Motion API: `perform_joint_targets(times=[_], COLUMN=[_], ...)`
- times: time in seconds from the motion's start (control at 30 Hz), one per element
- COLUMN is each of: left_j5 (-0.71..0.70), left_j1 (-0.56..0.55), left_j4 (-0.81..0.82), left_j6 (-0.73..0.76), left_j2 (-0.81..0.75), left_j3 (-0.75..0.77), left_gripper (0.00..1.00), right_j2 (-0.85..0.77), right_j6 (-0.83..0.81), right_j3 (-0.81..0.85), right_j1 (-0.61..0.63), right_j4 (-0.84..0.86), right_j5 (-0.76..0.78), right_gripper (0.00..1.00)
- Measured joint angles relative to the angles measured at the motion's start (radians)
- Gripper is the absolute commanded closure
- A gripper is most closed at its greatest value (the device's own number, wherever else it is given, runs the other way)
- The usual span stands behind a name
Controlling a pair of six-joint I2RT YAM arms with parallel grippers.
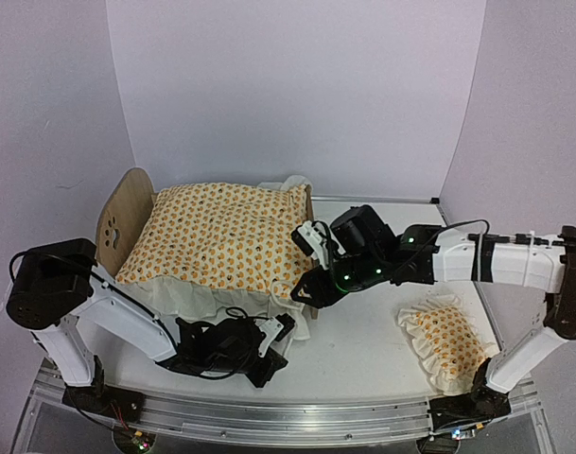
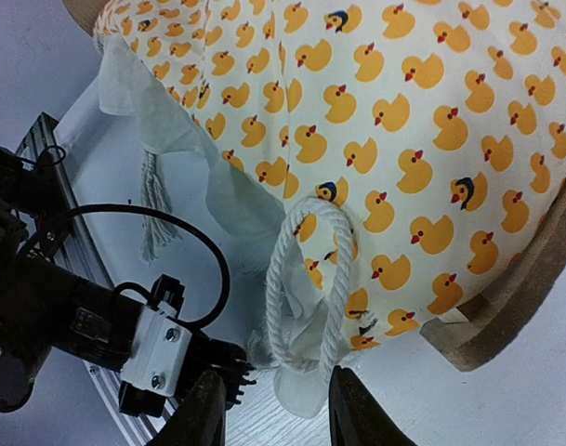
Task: Set up the pet bed
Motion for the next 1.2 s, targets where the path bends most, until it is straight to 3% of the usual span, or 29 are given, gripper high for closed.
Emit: perform_joint_targets(times=[0.3,0.57,0.83,1.07,1.2], left_j5=[0.025,0.033,0.031,-0.012,-0.011], left_j1=[0.012,0.014,0.029,0.068,0.072], left_j4=[0.041,0.045,0.056,0.022,0.013], left_j6=[0.002,0.000,-0.025,-0.076,-0.080], left_j2=[-0.023,-0.024,-0.032,0.002,0.037], left_j3=[-0.038,-0.038,-0.049,-0.024,0.009], left_gripper=[1.00,1.00,1.00,1.00,1.00], right_j2=[0.098,0.118,0.122,0.092,0.063], right_j6=[0.015,-0.004,0.031,0.227,0.281], right_j3=[0.013,0.014,0.071,0.166,0.166], right_j1=[0.000,0.000,0.001,-0.023,-0.027], right_j4=[-0.023,-0.006,-0.018,-0.033,-0.078], right_j5=[0.029,0.058,0.026,-0.273,-0.338], right_gripper=[0.64,0.99,1.00,1.00,1.00])
